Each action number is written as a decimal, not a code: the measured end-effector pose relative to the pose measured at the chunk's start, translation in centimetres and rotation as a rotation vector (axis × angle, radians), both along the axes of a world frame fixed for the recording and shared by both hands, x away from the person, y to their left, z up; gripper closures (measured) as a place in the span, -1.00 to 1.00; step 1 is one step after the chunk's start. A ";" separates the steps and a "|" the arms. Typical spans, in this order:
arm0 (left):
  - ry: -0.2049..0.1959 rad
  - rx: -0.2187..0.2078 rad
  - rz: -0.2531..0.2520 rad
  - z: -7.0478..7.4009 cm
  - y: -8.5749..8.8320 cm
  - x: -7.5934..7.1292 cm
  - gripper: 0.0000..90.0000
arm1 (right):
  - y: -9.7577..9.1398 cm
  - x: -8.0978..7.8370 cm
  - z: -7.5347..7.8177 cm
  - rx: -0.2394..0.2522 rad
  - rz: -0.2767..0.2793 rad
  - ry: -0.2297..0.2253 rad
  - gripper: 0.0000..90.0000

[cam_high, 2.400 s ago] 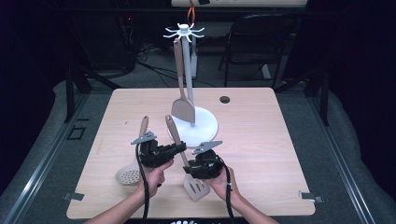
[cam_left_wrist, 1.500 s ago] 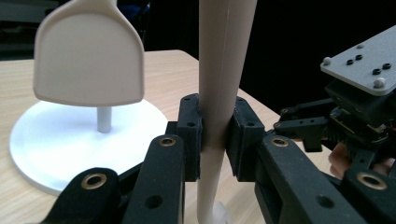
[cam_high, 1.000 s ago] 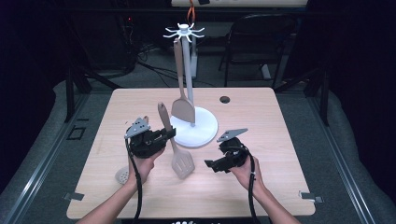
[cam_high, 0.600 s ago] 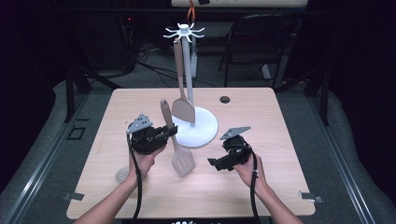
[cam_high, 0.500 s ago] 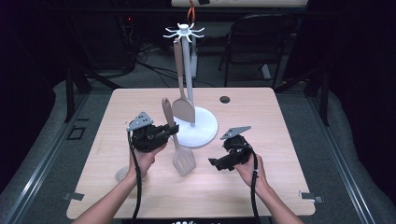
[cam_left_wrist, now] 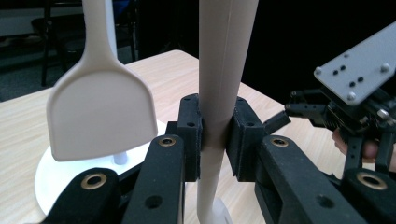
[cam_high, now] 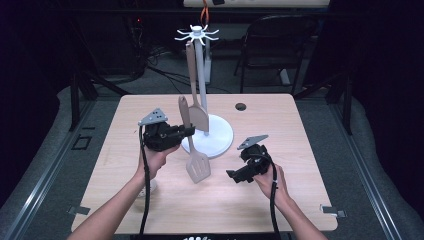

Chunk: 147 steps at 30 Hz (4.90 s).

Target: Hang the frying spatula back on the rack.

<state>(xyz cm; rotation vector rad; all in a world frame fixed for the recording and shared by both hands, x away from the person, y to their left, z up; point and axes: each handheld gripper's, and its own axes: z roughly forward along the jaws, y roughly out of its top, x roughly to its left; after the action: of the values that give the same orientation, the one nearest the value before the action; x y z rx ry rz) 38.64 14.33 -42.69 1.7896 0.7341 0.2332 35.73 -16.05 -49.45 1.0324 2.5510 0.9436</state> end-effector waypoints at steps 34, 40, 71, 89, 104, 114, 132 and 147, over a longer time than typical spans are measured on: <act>-0.053 0.033 -0.067 4.9 -3.0 4.3 0.72 | 0.1 0.4 -0.4 -0.031 0.008 0.025 -1.00; -0.064 0.045 -0.072 5.7 -3.6 5.0 0.72 | 0.1 0.4 -0.4 -0.040 0.007 0.026 -1.00; -0.110 0.078 -0.066 9.0 -4.9 7.6 0.72 | 0.3 0.4 -0.7 -0.049 0.014 0.023 -0.98; -0.099 0.079 -0.058 9.8 -5.3 8.6 0.71 | 0.5 0.4 -0.8 -0.067 0.017 0.027 -0.98; -0.069 0.067 -0.016 9.3 -4.8 9.7 0.71 | 0.5 0.4 -0.9 -0.072 0.020 0.031 -0.96; -0.067 0.064 0.014 9.0 -4.8 10.0 0.71 | 0.5 0.5 -1.0 -0.073 0.023 0.027 -0.95; -0.147 0.082 0.098 7.9 -5.0 7.6 0.28 | 0.7 0.4 -1.0 -0.091 0.033 0.031 -0.93; -0.132 0.083 0.102 4.9 -3.4 5.5 -0.01 | 0.9 0.3 -1.0 -0.111 0.040 0.032 -0.92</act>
<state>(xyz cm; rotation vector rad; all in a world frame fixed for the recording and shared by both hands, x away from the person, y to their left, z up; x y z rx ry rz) 44.11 10.94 -37.76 1.7975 0.7310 0.4515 36.00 -15.15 -50.49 0.9758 2.6260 0.7910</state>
